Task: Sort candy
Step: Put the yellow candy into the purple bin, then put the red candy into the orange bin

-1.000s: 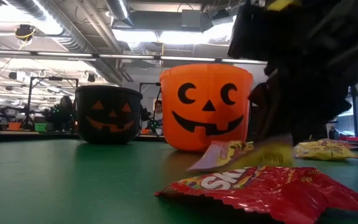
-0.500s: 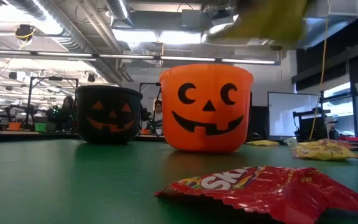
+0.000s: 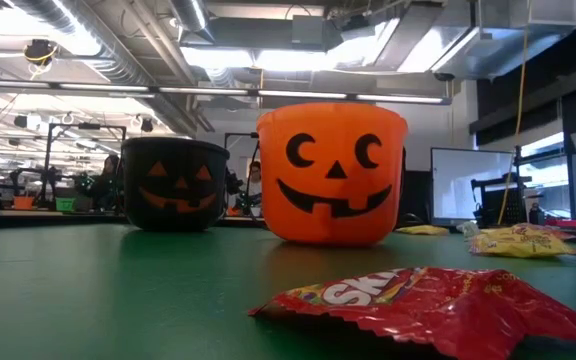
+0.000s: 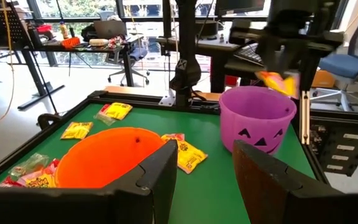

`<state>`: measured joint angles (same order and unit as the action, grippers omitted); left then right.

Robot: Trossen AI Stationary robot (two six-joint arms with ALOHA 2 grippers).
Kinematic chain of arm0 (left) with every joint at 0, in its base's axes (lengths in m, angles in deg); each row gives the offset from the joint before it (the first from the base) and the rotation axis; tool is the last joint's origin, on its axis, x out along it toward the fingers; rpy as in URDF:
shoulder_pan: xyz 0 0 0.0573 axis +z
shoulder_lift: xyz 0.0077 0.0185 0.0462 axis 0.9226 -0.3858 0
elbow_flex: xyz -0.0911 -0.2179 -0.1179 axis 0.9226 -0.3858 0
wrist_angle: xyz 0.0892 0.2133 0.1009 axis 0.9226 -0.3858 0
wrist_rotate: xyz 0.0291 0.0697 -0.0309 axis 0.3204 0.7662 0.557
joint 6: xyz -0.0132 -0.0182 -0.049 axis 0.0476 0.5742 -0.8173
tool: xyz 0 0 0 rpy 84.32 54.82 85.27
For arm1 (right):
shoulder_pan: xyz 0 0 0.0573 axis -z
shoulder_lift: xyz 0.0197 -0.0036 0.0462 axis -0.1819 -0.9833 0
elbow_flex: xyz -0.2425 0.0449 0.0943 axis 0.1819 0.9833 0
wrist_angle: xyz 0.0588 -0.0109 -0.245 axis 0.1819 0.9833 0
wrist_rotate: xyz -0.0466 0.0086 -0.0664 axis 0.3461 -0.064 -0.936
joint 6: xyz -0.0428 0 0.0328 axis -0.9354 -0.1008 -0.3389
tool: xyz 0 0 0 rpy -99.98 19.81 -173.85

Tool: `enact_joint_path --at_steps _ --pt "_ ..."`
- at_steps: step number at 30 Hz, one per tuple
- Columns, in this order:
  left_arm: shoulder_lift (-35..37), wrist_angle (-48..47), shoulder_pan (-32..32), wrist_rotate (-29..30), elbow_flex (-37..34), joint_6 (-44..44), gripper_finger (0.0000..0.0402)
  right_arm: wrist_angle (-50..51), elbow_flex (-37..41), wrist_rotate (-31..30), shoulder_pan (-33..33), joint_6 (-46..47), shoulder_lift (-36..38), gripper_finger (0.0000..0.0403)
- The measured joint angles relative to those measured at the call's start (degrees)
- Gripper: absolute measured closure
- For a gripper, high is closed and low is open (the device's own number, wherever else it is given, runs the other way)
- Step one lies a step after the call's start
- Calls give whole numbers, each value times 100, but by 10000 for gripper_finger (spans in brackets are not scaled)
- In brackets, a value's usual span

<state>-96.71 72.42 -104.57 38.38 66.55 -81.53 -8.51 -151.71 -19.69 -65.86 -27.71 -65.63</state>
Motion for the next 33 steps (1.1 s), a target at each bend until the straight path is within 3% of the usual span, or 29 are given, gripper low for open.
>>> enact_joint_path --at_steps 5,10,14,23,27,30,33 --pt "0 0 -1 -5 0 -5 253 201 956 32 -683 1730 513 374" --pt "0 2 -1 -5 0 -5 253 273 1363 286 -1006 2853 610 370" --pt "0 2 -1 -5 0 -4 253 280 1385 657 -1027 3128 605 330" --pt "0 4 -1 -5 0 1 253 341 1331 519 -857 3253 593 234" --pt "0 4 3 33 0 14 253 -472 1191 -79 -536 2310 594 225" --pt "0 4 25 36 0 14 253 -1967 1179 -310 -203 643 579 225" --pt "0 6 25 38 0 12 253 -3637 1168 -144 170 -1093 399 224"
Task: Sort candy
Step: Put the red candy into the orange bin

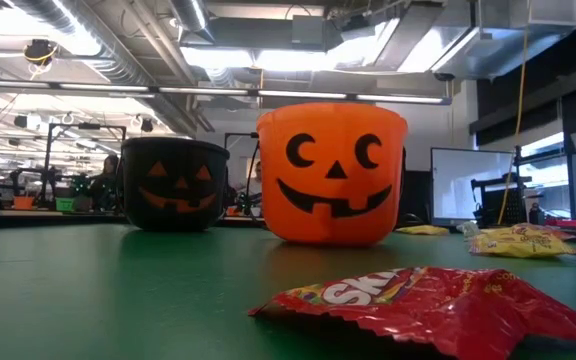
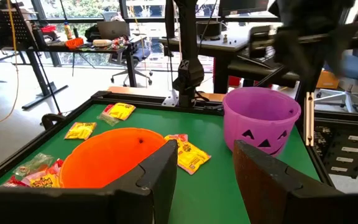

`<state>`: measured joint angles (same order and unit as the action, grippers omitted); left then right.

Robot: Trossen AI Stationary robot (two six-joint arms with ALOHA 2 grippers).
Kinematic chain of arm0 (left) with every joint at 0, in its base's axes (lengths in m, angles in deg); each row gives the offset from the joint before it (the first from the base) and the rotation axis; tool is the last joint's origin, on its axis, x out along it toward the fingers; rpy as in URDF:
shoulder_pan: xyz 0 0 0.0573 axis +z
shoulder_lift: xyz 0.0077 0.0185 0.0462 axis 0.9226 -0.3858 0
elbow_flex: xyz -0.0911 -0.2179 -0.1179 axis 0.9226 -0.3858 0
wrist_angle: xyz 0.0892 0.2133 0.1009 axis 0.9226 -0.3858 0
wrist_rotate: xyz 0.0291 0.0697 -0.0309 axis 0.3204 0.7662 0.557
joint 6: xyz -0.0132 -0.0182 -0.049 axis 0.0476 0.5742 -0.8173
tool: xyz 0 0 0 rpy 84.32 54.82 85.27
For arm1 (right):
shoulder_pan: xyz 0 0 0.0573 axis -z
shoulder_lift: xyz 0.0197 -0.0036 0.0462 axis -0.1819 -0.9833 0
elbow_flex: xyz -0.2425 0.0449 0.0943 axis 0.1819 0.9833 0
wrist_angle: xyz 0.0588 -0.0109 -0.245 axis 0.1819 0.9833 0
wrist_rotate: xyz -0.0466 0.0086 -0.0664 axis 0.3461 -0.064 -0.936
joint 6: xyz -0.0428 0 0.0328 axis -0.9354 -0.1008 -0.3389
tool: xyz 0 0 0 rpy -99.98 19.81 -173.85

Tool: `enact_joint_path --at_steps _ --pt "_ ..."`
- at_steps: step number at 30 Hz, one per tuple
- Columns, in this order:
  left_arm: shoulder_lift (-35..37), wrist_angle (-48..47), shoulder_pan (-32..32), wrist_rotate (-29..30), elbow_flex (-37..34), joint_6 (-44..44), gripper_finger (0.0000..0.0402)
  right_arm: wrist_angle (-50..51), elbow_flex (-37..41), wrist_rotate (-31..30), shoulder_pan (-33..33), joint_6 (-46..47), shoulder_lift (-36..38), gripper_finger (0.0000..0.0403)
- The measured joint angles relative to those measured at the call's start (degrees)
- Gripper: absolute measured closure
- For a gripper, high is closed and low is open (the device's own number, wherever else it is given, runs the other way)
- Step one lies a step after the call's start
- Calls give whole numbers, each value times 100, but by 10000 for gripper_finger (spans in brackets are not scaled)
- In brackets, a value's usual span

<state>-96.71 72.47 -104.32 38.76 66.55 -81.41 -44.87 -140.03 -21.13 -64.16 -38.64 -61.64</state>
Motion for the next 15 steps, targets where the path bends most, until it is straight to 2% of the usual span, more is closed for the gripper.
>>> enact_joint_path --at_steps 3,5,11,15 --pt "0 1 -2 -2 0 -4 253 -1128 -2 564 343 -1216 -388 224" --pt "0 1 -2 -2 0 -9 253 -1519 -2 983 569 -1603 -700 224" --pt "0 1 -2 -5 0 -13 253 -1728 5 1963 1207 -1654 -1732 224" --pt "0 1 -2 -47 0 -13 253 -1779 7 2290 1443 -1597 -2286 224"
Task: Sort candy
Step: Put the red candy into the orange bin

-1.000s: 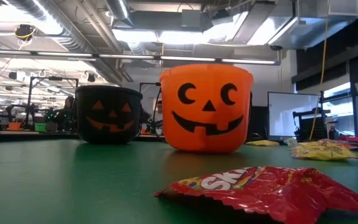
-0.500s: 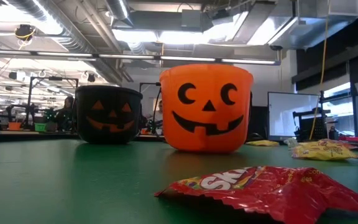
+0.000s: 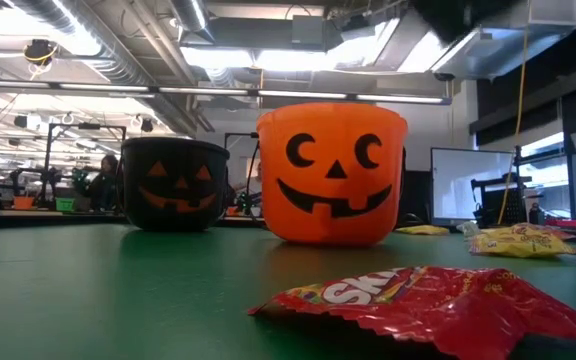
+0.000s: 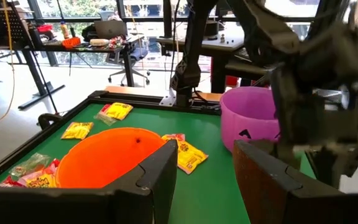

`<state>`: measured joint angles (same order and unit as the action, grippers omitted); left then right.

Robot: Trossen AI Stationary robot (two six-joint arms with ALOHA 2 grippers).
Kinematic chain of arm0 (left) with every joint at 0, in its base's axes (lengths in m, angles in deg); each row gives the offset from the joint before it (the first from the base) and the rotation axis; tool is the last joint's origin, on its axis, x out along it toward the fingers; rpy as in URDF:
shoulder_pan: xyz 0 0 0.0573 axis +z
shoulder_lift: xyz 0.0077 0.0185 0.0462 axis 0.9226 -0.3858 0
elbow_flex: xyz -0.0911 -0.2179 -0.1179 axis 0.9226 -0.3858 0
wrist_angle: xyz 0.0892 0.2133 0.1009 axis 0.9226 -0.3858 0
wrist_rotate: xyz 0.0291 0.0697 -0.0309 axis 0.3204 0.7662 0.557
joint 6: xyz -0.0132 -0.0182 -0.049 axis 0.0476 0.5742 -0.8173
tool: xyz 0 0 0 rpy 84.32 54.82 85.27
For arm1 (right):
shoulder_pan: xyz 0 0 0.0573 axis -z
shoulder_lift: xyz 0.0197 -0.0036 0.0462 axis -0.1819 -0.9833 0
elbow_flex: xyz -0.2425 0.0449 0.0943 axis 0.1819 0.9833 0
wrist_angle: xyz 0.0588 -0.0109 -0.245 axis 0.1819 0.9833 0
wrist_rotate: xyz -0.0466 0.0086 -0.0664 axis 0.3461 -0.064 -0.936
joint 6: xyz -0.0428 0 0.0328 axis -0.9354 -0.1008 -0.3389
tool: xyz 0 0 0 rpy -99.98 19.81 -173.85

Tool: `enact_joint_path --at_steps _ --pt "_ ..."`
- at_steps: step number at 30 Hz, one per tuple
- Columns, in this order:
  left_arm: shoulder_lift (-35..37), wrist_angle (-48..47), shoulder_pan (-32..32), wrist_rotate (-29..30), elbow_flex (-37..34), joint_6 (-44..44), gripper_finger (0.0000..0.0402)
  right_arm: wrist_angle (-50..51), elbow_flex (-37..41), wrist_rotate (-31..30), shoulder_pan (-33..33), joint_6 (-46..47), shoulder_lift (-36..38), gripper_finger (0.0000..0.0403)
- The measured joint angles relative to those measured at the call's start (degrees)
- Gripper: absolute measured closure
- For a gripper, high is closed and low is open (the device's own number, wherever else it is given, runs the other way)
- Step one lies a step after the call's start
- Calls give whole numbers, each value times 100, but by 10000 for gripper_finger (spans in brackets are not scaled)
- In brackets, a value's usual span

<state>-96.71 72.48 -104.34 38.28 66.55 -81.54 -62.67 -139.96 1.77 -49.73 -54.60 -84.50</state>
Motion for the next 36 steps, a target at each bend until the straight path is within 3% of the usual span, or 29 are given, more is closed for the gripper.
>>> enact_joint_path --at_steps 9,22,36 --pt "0 -54 0 -6 0 7 253 -73 0 374 195 307 -948 224" --pt "0 -86 0 -16 0 -2 253 60 -13 -159 227 560 -1179 228" --pt "0 -94 0 -10 0 -48 253 558 -253 12 267 426 -1172 383"
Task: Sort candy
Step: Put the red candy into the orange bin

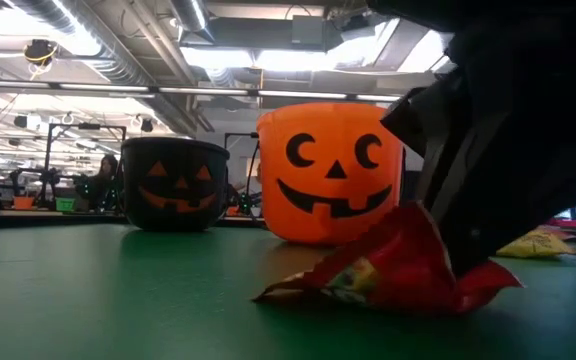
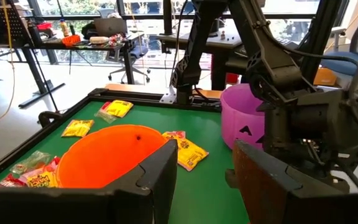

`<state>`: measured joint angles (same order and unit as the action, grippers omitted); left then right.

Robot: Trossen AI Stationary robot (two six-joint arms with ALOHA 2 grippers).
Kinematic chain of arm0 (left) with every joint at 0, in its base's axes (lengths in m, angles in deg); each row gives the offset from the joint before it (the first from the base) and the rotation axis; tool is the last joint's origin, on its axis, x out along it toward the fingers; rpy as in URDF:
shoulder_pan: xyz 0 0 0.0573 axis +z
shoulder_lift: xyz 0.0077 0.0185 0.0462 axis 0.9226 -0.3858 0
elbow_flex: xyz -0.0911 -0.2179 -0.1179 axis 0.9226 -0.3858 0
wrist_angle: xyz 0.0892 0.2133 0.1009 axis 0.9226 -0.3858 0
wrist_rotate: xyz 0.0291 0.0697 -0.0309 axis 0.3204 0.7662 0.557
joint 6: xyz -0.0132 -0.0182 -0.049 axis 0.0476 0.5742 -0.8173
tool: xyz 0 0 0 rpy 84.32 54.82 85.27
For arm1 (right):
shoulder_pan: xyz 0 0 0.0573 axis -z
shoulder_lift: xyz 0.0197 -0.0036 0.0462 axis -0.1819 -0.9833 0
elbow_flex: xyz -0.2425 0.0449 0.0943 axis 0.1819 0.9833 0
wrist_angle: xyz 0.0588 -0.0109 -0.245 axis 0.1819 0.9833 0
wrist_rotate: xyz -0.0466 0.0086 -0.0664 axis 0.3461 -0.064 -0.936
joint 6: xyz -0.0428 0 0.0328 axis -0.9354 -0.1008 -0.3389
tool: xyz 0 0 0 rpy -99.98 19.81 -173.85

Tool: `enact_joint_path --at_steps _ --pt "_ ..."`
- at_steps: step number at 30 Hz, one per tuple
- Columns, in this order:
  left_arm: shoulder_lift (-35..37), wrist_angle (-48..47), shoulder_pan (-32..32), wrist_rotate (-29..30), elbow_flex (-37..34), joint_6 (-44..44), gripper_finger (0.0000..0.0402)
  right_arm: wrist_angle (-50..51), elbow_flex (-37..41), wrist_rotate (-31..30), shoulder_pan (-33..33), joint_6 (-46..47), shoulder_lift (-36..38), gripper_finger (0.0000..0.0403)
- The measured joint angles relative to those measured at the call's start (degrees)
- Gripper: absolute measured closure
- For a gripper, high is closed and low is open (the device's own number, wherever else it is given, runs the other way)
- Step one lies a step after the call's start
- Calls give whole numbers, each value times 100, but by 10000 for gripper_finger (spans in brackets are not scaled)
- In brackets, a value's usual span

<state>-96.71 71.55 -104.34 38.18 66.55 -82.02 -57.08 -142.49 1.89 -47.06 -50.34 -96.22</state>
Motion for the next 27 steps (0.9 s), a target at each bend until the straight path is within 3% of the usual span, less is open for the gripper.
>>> enact_joint_path --at_steps 15,22,27 --pt "0 -24 0 12 0 -61 253 2084 -1590 -199 28 -548 -23 401" --pt "0 -66 -2 14 0 -85 253 3456 -2128 -896 31 -634 92 402" --pt "0 -89 -2 14 0 -86 253 4029 -2138 -1535 90 -481 668 402"
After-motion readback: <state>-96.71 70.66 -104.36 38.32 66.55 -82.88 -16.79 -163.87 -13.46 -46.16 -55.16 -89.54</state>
